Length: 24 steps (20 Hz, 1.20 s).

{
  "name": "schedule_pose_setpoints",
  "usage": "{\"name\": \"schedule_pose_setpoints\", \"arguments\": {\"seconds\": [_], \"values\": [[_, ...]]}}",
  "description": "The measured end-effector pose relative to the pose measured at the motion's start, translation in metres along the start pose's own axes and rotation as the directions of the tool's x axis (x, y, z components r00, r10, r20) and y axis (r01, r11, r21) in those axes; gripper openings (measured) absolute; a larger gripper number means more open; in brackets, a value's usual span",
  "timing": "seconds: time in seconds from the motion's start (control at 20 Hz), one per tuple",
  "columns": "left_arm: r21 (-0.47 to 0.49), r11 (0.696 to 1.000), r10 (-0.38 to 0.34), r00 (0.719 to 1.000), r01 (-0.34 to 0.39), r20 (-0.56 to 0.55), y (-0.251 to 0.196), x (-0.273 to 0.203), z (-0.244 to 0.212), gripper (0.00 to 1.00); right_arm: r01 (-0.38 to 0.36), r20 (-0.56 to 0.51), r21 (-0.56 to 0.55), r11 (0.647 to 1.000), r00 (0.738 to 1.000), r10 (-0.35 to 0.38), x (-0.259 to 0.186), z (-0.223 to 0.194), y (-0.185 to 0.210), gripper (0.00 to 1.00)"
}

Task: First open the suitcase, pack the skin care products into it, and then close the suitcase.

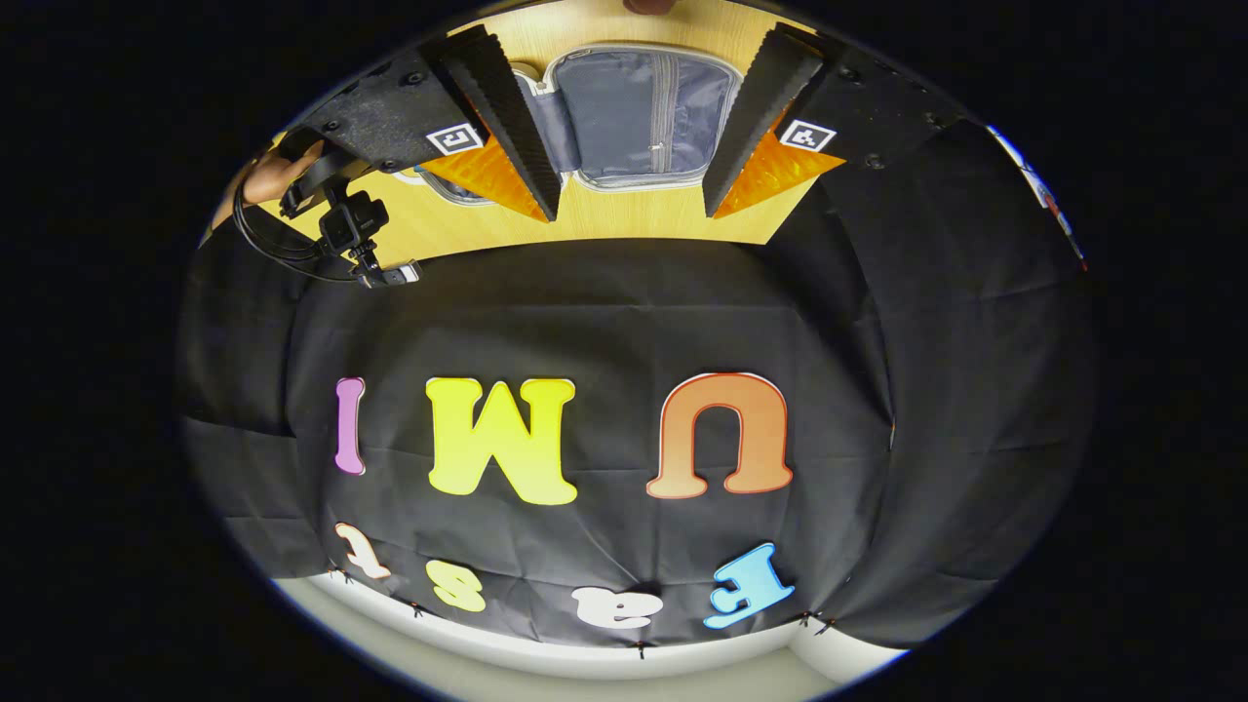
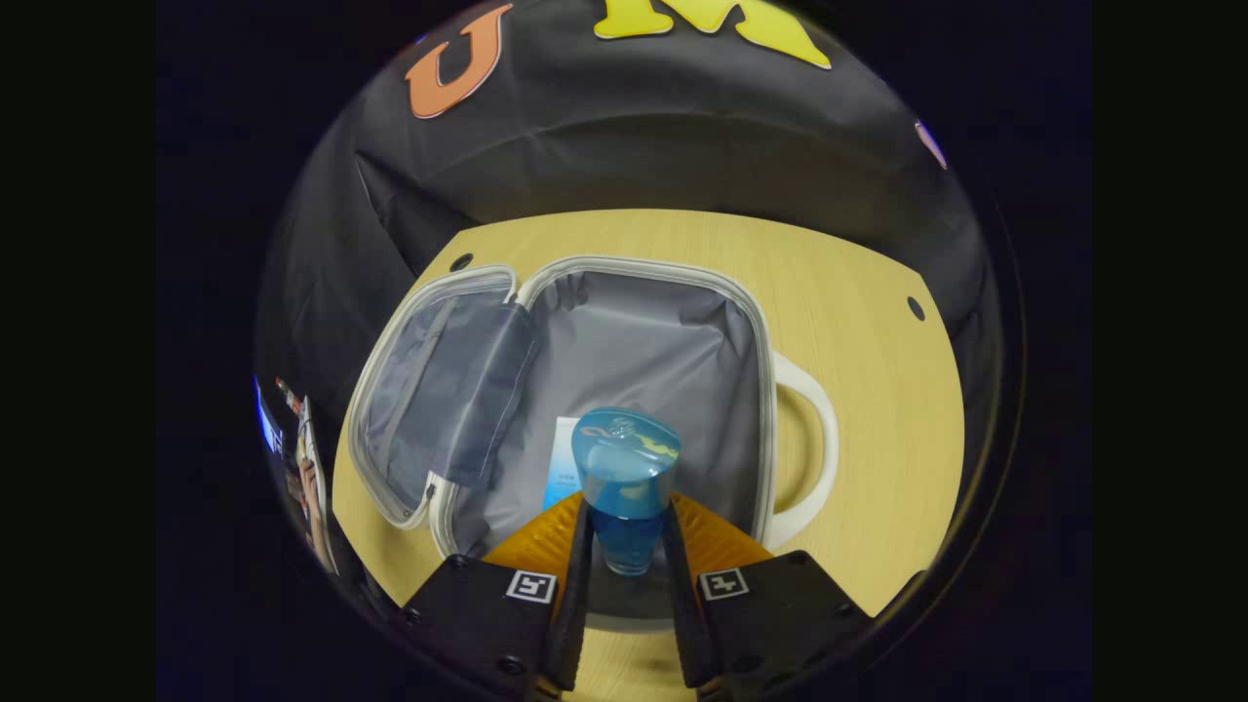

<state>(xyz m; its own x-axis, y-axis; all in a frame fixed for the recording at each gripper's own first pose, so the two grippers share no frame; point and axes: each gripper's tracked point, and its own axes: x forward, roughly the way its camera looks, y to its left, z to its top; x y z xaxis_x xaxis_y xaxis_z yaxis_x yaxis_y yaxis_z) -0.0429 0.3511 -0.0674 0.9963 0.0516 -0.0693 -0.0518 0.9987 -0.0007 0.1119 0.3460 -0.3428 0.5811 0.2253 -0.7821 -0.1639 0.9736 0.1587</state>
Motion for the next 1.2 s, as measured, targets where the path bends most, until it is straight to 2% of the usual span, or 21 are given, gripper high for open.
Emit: {"name": "schedule_pose_setpoints", "arguments": {"seconds": [0.05, 0.15, 0.45, 0.7, 0.75, 0.8, 0.85, 1.0, 1.05, 1.15, 1.2], "values": [[-0.006, 1.0, 0.008, 1.0, -0.008, -0.002, 0.006, -0.001, -0.003, 0.94, 0.005, -0.004, 0.014, 1.0, 1.0, -0.005, 0.004, 0.003, 0.0, 0.37], [-0.025, 1.0, 0.019, 1.0, -0.02, -0.008, 0.018, 0.0, -0.006, 0.94, 0.014, -0.015, 0.039, 0.999, 1.0, -0.013, 0.013, 0.007, -0.002, 0.34], [-0.062, 0.993, 0.094, 0.993, -0.098, -0.075, 0.06, -0.001, -0.032, 0.94, 0.065, -0.087, 0.084, 0.994, 0.995, -0.057, 0.041, -0.006, -0.005, 0.37], [-0.098, 0.982, 0.147, 0.977, -0.164, -0.155, 0.096, -0.012, -0.062, 0.94, 0.102, -0.109, 0.094, 0.99, 0.99, -0.092, 0.052, -0.007, -0.007, 0.34], [-0.117, 0.978, 0.15, 0.972, -0.172, -0.178, 0.103, -0.014, -0.07, 0.94, 0.117, -0.122, 0.106, 0.987, 0.987, -0.104, 0.054, -0.01, -0.009, 0.36], [-0.138, 0.973, 0.157, 0.967, -0.186, -0.201, 0.11, -0.015, -0.079, 0.94, 0.128, -0.144, 0.12, 0.984, 0.983, -0.111, 0.056, -0.013, -0.009, 0.34], [-0.165, 0.966, 0.161, 0.962, -0.2, -0.222, 0.116, -0.015, -0.09, 0.94, 0.128, -0.138, 0.14, 0.982, 0.984, -0.108, 0.057, -0.011, -0.009, 0.36], [-0.247, 0.942, 0.155, 0.947, -0.228, -0.282, 0.132, -0.014, -0.112, 0.93, 0.127, -0.157, 0.169, 0.977, 0.982, -0.101, 0.053, -0.012, -0.01, 0.36], [-0.271, 0.934, 0.152, 0.945, -0.233, -0.288, 0.138, -0.01, -0.117, 0.94, 0.124, -0.162, 0.182, 0.975, 0.982, -0.095, 0.05, -0.012, -0.009, 0.39], [-0.344, 0.914, 0.117, 0.95, -0.217, -0.291, 0.146, 0.005, -0.128, 0.94, 0.111, -0.173, 0.203, 0.973, 0.982, -0.076, 0.036, -0.013, -0.005, 0.39], [-0.393, 0.897, 0.089, 0.954, -0.201, -0.285, 0.148, 0.017, -0.131, 0.95, 0.102, -0.156, 0.215, 0.971, 0.985, -0.069, 0.027, -0.009, -0.004, 0.49]]}}
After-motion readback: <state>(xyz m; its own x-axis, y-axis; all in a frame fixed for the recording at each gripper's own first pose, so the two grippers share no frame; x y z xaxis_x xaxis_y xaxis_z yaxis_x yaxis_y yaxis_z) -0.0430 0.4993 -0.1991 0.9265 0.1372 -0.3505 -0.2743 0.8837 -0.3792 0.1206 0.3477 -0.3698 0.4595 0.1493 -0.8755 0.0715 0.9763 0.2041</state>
